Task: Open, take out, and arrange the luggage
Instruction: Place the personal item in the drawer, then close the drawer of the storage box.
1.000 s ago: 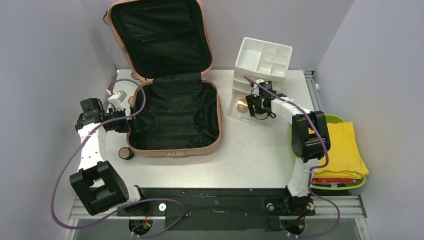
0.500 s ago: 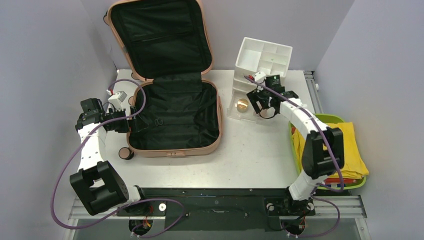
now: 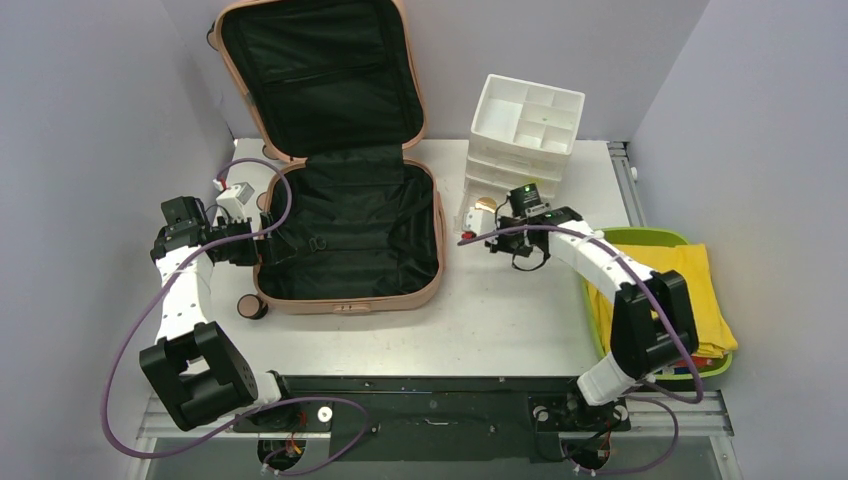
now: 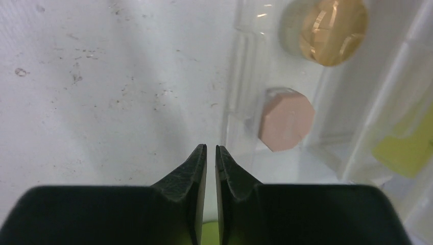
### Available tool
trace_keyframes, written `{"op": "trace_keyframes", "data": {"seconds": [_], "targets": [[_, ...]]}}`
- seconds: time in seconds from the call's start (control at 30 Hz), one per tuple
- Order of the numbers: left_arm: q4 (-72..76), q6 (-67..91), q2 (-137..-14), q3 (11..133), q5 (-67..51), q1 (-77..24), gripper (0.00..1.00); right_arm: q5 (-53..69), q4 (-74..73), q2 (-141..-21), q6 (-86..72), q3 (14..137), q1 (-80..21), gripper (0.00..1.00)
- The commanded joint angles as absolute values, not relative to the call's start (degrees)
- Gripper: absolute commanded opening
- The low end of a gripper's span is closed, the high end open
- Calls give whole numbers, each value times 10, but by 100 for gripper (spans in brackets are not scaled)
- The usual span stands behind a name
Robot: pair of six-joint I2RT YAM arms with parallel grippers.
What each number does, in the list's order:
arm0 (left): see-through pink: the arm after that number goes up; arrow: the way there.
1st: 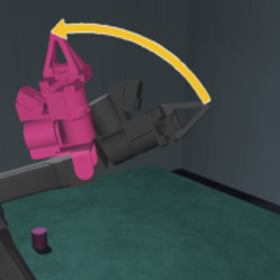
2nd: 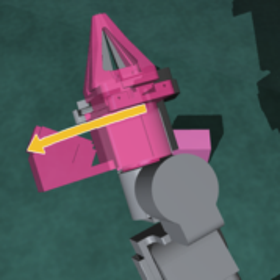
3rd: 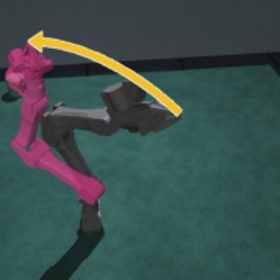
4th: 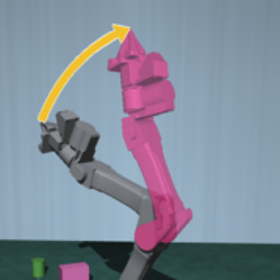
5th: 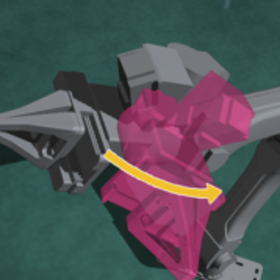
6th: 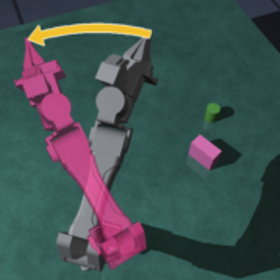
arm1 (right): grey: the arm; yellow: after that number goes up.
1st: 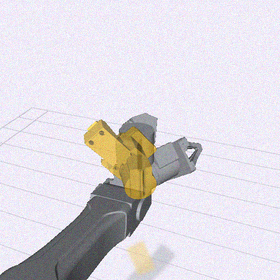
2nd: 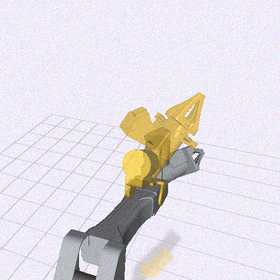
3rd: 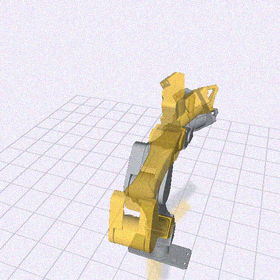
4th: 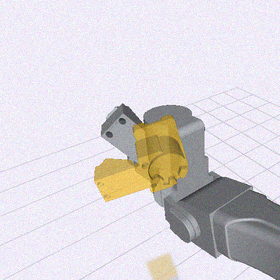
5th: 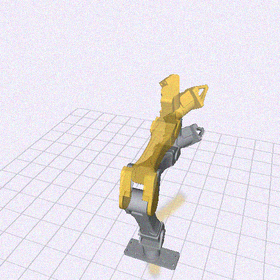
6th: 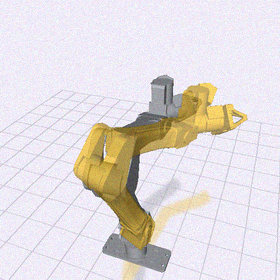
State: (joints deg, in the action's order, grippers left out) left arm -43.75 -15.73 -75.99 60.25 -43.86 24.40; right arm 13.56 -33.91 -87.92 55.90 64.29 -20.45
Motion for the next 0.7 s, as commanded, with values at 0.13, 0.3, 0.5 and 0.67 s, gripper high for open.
{"op": "trace_keyframes", "data": {"seconds": [0.13, 0.3, 0.5, 0.67], "targets": [[-444, -173, -745, 628, -435, 241, 96, 45, -223, -950, 675, 603, -268, 6], [-444, -173, -745, 627, -433, 241, 96, -40, -97, -1002, 688, 579, -299, 5], [-445, -174, -742, 626, -433, 241, 96, -141, 24, -1073, 706, 586, -305, 4], [-446, -173, -741, 625, -434, 241, 96, -176, 89, -1100, 729, 596, -298, 3]]}}
